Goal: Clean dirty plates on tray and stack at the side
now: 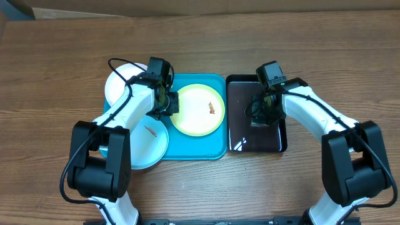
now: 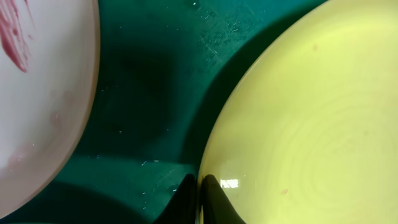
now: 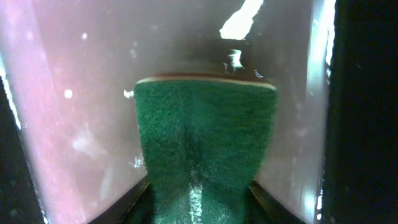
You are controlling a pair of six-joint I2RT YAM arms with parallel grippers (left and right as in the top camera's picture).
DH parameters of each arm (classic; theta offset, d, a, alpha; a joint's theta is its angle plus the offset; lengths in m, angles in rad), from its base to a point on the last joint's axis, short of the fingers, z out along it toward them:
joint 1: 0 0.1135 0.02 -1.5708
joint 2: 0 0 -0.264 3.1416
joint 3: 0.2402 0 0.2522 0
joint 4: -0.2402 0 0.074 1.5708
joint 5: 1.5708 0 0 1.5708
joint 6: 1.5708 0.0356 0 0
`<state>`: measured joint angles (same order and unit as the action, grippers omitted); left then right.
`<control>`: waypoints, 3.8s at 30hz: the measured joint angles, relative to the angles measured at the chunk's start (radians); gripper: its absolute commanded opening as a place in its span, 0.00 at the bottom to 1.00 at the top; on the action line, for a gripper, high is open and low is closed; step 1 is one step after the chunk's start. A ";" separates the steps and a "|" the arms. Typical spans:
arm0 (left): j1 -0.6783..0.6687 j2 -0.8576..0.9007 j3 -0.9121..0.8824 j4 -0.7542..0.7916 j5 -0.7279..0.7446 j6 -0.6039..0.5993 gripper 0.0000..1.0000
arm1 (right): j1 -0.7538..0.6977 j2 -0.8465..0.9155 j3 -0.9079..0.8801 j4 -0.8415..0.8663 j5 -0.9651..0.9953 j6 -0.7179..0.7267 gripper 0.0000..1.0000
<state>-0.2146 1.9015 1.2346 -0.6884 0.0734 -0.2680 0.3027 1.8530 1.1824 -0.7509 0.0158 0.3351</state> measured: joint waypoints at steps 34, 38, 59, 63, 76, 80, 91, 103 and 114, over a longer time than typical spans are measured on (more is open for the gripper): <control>0.000 0.000 0.000 -0.004 0.000 -0.018 0.26 | 0.065 -0.004 0.163 -0.177 0.150 -0.074 0.04; 0.000 0.000 0.000 -0.013 0.000 -0.023 0.04 | 0.065 -0.004 0.159 -0.187 0.156 -0.074 0.04; 0.001 0.001 0.000 -0.056 -0.075 -0.130 0.11 | 0.065 -0.008 0.312 -0.370 0.118 -0.129 0.04; 0.001 0.001 0.000 -0.056 -0.086 -0.137 0.04 | 0.065 -0.008 0.341 -0.374 0.118 -0.131 0.04; 0.001 0.001 0.000 -0.040 -0.085 -0.138 0.04 | 0.064 -0.008 0.426 -0.445 -0.026 -0.217 0.04; 0.001 0.001 0.000 -0.039 -0.084 -0.138 0.04 | 0.067 -0.008 0.509 -0.415 -0.108 -0.224 0.04; 0.001 0.001 0.000 -0.036 -0.077 -0.138 0.04 | 0.214 -0.006 0.527 -0.293 -0.188 -0.174 0.04; 0.001 0.001 0.000 -0.037 -0.074 -0.138 0.04 | 0.395 0.185 0.528 -0.192 0.150 -0.153 0.04; 0.001 0.001 0.000 -0.041 -0.073 -0.138 0.04 | 0.397 0.297 0.528 -0.146 0.217 -0.137 0.04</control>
<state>-0.2138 1.9022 1.2346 -0.7296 0.0002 -0.4061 0.7002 2.1502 1.7100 -0.8974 0.2329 0.1978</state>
